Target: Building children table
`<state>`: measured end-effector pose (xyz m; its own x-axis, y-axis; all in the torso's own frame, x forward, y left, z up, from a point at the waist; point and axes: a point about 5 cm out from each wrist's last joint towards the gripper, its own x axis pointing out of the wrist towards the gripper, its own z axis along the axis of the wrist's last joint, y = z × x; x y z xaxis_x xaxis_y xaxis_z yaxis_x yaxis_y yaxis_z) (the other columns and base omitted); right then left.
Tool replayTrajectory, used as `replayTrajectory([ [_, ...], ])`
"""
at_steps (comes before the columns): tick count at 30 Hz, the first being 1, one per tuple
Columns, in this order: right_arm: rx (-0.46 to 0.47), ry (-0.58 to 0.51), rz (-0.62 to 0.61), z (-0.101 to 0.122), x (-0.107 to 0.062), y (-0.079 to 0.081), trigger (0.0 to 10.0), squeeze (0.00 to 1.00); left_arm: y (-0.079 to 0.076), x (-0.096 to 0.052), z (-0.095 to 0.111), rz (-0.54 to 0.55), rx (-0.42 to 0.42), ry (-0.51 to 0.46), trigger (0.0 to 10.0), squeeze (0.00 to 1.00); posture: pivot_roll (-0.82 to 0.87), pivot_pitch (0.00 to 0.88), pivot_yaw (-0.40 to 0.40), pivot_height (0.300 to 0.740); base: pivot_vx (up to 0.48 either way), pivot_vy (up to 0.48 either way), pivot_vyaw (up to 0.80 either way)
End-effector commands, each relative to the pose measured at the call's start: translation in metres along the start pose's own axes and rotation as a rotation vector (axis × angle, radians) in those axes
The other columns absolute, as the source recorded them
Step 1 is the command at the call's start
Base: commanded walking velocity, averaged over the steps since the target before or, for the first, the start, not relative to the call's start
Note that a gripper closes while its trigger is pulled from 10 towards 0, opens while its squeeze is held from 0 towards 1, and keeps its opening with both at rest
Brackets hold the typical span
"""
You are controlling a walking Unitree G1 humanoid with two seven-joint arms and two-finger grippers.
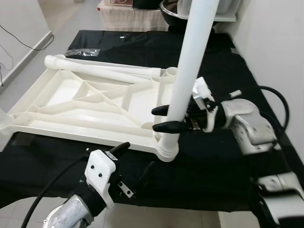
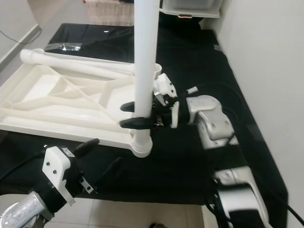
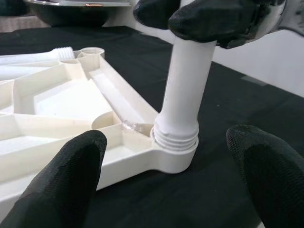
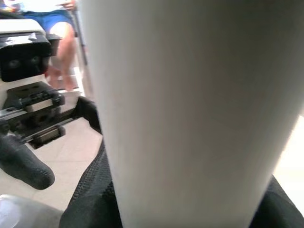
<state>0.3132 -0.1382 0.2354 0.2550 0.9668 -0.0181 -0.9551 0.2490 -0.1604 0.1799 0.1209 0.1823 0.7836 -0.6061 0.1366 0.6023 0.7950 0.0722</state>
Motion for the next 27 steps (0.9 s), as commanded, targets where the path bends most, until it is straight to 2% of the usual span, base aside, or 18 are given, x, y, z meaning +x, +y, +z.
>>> replayTrajectory([
  [1, 0.131, 0.186, -0.431, -0.046, -0.005, -0.002, 0.0, 0.0, -0.001, -0.003, -0.002, -0.003, 0.004, 0.016, 10.0, 0.0, 0.16, 0.166, -0.079, 0.74, 0.0, 0.0, 0.0],
  [2, 0.131, 0.186, -0.431, -0.046, -0.005, -0.002, 0.0, 0.0, -0.001, -0.003, -0.002, -0.003, 0.004, 0.016, 10.0, 0.0, 0.16, 0.166, -0.079, 0.74, 0.0, 0.0, 0.0],
  [3, 0.269, 0.284, -1.014, -0.077, -0.018, 0.016, 0.0, 0.0, 0.0, -0.004, -0.002, 0.0, 0.007, 0.018, 10.0, 0.0, 0.15, 0.166, -0.073, 0.74, 0.0, 0.0, 0.0],
  [4, 0.309, 0.295, -1.09, -0.083, -0.021, 0.031, 0.0, 0.0, 0.001, -0.004, -0.002, 0.001, 0.008, 0.019, 10.0, 0.0, 0.15, 0.166, -0.073, 0.74, 0.0, 0.0, 0.0],
  [5, 0.309, 0.295, -1.09, -0.083, -0.021, 0.031, 0.0, 0.0, 0.001, -0.004, -0.002, 0.001, 0.008, 0.019, 10.0, 0.0, 0.15, 0.166, -0.073, 0.74, 0.0, 0.0, 0.0],
  [6, 0.336, 0.287, -1.078, -0.085, -0.017, 0.043, 0.0, 0.0, 0.001, -0.004, -0.002, 0.0, 0.007, 0.019, 10.0, 0.0, 0.15, 0.164, -0.064, 0.74, 0.0, 0.0, 0.0],
  [8, 0.334, 0.267, -1.059, -0.083, -0.011, 0.047, 0.0, 0.0, 0.001, -0.003, -0.002, -0.004, 0.006, 0.018, 10.0, 0.0, 0.14, 0.154, -0.057, 0.74, 0.0, 0.0, 0.0],
  [9, 0.326, 0.234, -1.067, -0.076, -0.003, 0.041, 0.0, 0.0, 0.001, -0.001, -0.002, -0.01, 0.002, 0.015, 10.0, 0.0, 0.15, 0.16, -0.062, 0.74, 0.0, 0.0, 0.0],
  [11, 0.326, 0.234, -1.067, -0.076, -0.003, 0.041, 0.0, 0.0, 0.001, -0.001, -0.002, -0.01, 0.002, 0.015, 10.0, 0.0, 0.15, 0.16, -0.062, 0.74, 0.0, 0.0, 0.0],
  [12, 0.289, 0.194, -1.076, -0.064, 0.003, 0.03, 0.0, 0.0, 0.001, 0.0, -0.002, -0.011, 0.001, 0.012, 10.0, 0.0, 0.14, 0.157, -0.062, 0.74, 0.0, 0.0, 0.0],
  [14, 0.25, 0.17, -1.104, -0.052, 0.006, 0.022, 0.0, 0.0, 0.002, 0.0, -0.002, -0.009, 0.002, 0.011, 10.0, 0.0, 0.14, 0.16, -0.063, 0.74, 0.0, 0.0, 0.0],
  [20, 0.185, 0.172, -1.189, -0.037, 0.004, 0.015, 0.0, 0.0, 0.003, 0.001, -0.002, -0.006, 0.005, 0.01, 10.0, 0.0, 0.13, 0.162, -0.059, 0.74, 0.0, 0.0, 0.0],
  [21, 0.17, 0.174, -1.185, -0.034, 0.003, 0.012, 10.0, 0.0, 0.002, 0.001, -0.002, -0.008, 0.003, 0.01, 10.0, 0.0, 0.13, 0.163, -0.056, 0.74, 0.0, 0.0, 0.0],
  [23, 0.157, 0.179, -1.179, -0.032, 0.001, 0.01, 10.0, 0.0, 0.002, 0.001, -0.003, -0.01, 0.0, 0.01, 10.0, 0.0, 0.13, 0.163, -0.056, 0.74, 0.0, 0.0, 0.0],
  [24, 0.15, 0.163, -1.157, -0.029, 0.001, 0.009, 10.0, 1.0, 0.001, 0.001, -0.003, -0.011, -0.001, 0.01, 10.0, 0.0, 0.13, 0.168, -0.056, 0.74, 0.0, 0.0, 0.0],
  [25, 0.147, 0.152, -1.142, -0.027, 0.001, 0.007, 10.0, 1.0, 0.001, 0.001, -0.003, -0.012, -0.001, 0.01, 10.0, 0.0, 0.13, 0.168, -0.056, 0.74, 0.0, 0.0, 0.0],
  [26, 0.147, 0.082, -1.021, -0.017, 0.007, 0.004, 10.0, 1.0, 0.0, 0.002, -0.003, -0.014, -0.003, 0.01, 10.0, 0.0, 0.12, 0.173, -0.057, 0.74, 0.0, 0.0, 0.0],
  [27, 0.147, 0.082, -1.021, -0.017, 0.007, 0.004, 10.0, 1.0, 0.0, 0.002, -0.003, -0.014, -0.003, 0.01, 10.0, 0.0, 0.12, 0.173, -0.057, 0.74, 0.0, 0.0, 0.0],
])
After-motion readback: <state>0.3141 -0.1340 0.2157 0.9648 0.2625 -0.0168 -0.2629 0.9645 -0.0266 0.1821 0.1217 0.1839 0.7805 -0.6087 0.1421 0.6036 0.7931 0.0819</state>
